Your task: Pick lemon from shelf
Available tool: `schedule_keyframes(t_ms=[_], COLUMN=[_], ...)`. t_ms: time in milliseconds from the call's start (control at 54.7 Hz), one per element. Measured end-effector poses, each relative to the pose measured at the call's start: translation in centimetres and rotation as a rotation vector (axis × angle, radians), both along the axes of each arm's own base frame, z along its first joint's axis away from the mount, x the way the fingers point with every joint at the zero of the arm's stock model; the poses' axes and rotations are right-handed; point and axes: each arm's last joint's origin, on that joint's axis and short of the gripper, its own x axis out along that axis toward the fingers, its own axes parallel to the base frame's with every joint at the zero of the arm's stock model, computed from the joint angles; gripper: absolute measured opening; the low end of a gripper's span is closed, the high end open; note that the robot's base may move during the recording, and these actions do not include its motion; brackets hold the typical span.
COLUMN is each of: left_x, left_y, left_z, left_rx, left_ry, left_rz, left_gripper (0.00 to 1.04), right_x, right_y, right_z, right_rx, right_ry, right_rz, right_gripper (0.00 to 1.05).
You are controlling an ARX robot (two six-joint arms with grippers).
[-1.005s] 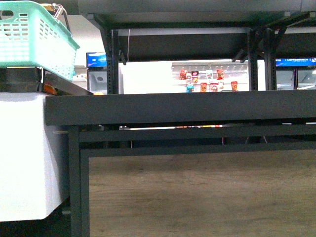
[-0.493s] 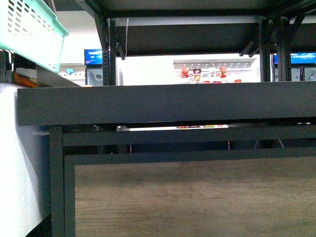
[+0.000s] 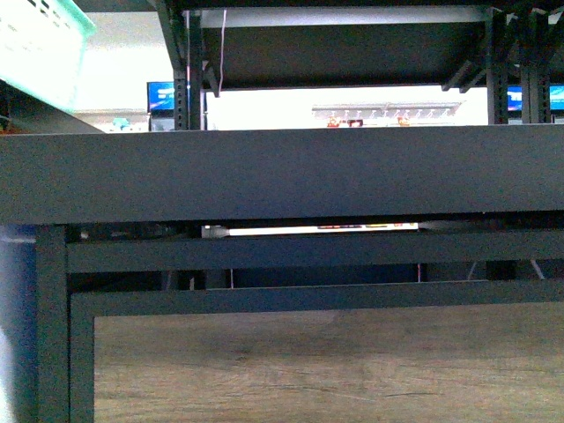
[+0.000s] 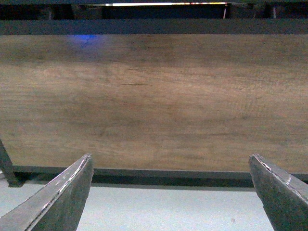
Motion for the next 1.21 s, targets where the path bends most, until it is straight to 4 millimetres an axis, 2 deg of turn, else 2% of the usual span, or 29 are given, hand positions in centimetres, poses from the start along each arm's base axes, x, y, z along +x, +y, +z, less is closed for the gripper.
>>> schedule_keyframes(t_ms=[1206], left_x=[0.0], left_y=[0.0], left_z=[0.0], left_rx=[0.0], left_ry=[0.0], left_rz=[-0.001], left_gripper=[0.97], right_x=[0.0], right_y=[0.0], right_z=[0.0], right_rx=[0.0], right_ry=[0.0], right_rz=[0.0], right_gripper=[0.97])
